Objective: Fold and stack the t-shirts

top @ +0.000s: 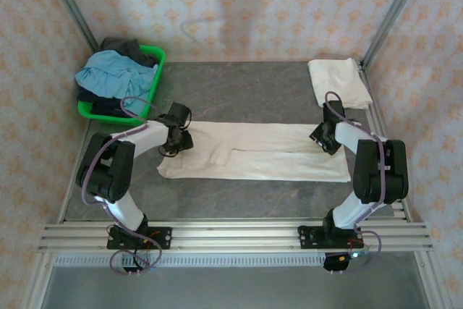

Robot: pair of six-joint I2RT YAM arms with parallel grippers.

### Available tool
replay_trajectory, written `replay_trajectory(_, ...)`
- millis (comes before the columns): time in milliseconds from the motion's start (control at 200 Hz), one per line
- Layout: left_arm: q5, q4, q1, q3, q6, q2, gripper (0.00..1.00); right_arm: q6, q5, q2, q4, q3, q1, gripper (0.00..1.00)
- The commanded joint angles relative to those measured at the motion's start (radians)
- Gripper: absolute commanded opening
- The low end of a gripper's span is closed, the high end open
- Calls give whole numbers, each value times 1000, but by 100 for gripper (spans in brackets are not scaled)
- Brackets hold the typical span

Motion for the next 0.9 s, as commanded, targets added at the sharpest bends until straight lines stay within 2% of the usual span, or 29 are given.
replay_trajectory(0, -13, -43, 8, 43, 31, -42, 40, -13, 65, -78, -54, -12, 26, 58)
replay_trajectory(100, -59, -74, -11, 79, 33, -87, 42, -19, 126, -98, -76, 9, 113, 59)
replay_trajectory(175, -73, -84, -20, 117, 33, -57, 43, -18, 133, -72, -71, 39, 167, 59)
replay_trajectory(380, -11, -51, -10, 249, 61, 185, 36, -8, 155, 66, -87, 114, 208, 59)
replay_trajectory(535, -9, -56, 8, 385, 73, 345, 35, -2, 159, 79, -108, 89, 208, 59)
replay_trajectory(646, 64, -73, 40, 534, 84, 463, 34, -4, 137, 43, -151, 48, 225, 59)
replay_trajectory(726, 81, -96, 49, 666, 100, 539, 34, 5, 131, -11, -172, -2, 273, 59)
replay_trajectory(826, 100, -173, 49, 938, 129, 686, 35, 42, 153, -61, -193, -61, 347, 59)
replay_trajectory(891, 136, -262, 49, 1190, 133, 815, 35, 72, 139, -75, -204, -91, 393, 59)
